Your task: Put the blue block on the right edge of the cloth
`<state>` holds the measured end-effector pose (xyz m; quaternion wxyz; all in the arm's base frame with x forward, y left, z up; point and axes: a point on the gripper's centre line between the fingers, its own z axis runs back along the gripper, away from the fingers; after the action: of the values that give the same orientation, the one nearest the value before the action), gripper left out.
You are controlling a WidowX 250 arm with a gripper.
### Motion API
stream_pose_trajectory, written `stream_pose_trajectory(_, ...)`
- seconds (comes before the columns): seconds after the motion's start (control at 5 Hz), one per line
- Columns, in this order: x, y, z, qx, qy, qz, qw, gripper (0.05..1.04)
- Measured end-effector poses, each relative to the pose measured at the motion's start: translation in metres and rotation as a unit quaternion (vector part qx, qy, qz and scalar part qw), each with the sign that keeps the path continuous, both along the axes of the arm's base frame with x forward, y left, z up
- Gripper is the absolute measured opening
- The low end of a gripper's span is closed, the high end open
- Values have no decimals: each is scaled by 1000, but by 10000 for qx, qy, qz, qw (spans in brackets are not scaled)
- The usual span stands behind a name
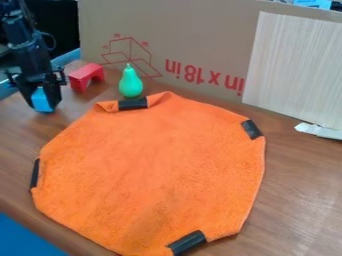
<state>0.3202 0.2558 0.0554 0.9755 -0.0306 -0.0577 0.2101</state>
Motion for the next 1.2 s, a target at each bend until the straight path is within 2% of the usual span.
stream_pose_trajectory(0.2, -10, -21, 14, -183, -39, -181, 9997, 522)
stream_pose_trajectory(0.4, -10, -49, 30, -362, -106, -388, 9985, 522)
stream_pose_trajectory(0.6, -4, -75, 32, -583, -34, -470, 9972, 522)
stream_pose_trajectory(1.0, 16, -130, 26, -753, 136, -564, 9955, 522)
stream_pose_trajectory(1.2, 29, -172, 19, -738, 181, -688, 9947, 522)
